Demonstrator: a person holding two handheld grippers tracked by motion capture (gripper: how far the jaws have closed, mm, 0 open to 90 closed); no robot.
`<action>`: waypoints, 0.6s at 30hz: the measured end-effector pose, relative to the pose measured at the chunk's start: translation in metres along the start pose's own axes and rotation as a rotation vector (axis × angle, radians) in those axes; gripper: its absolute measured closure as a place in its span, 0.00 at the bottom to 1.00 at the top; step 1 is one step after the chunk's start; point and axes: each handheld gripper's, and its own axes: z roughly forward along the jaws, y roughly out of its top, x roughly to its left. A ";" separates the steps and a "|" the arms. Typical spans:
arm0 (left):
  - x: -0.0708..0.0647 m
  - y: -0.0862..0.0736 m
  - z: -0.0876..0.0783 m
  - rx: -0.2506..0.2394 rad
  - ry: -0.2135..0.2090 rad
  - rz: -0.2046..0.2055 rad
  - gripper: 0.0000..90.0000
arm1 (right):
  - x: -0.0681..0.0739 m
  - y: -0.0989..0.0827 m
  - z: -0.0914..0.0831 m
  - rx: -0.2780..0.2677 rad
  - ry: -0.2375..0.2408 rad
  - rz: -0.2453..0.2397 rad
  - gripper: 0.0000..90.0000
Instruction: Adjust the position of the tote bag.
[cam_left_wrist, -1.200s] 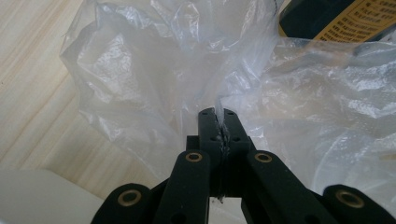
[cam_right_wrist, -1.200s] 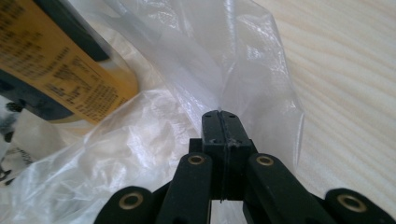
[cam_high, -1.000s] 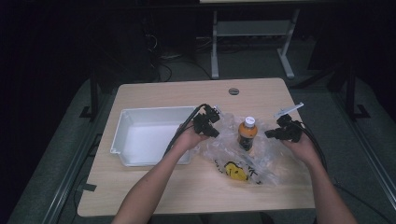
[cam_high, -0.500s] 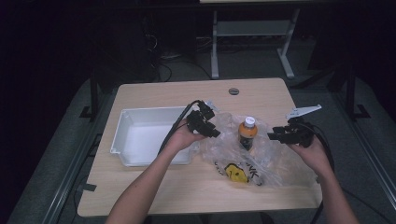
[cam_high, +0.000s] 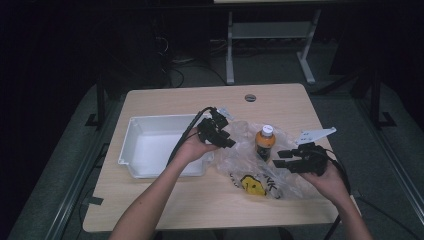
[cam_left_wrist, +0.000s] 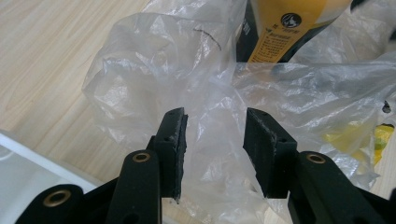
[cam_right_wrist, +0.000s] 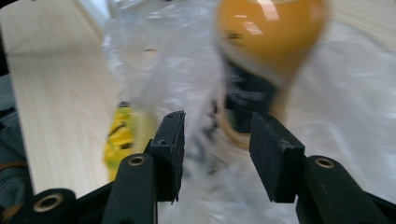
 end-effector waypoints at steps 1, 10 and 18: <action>-0.001 0.000 0.000 -0.008 -0.001 -0.003 0.65 | 0.004 0.000 0.003 0.006 0.006 -0.006 0.61; -0.003 0.001 -0.004 -0.010 -0.009 0.002 0.64 | 0.022 -0.008 0.031 0.055 0.074 -0.014 0.66; -0.008 0.003 -0.005 -0.026 -0.012 -0.004 0.64 | 0.035 -0.017 0.060 0.140 0.094 -0.030 0.72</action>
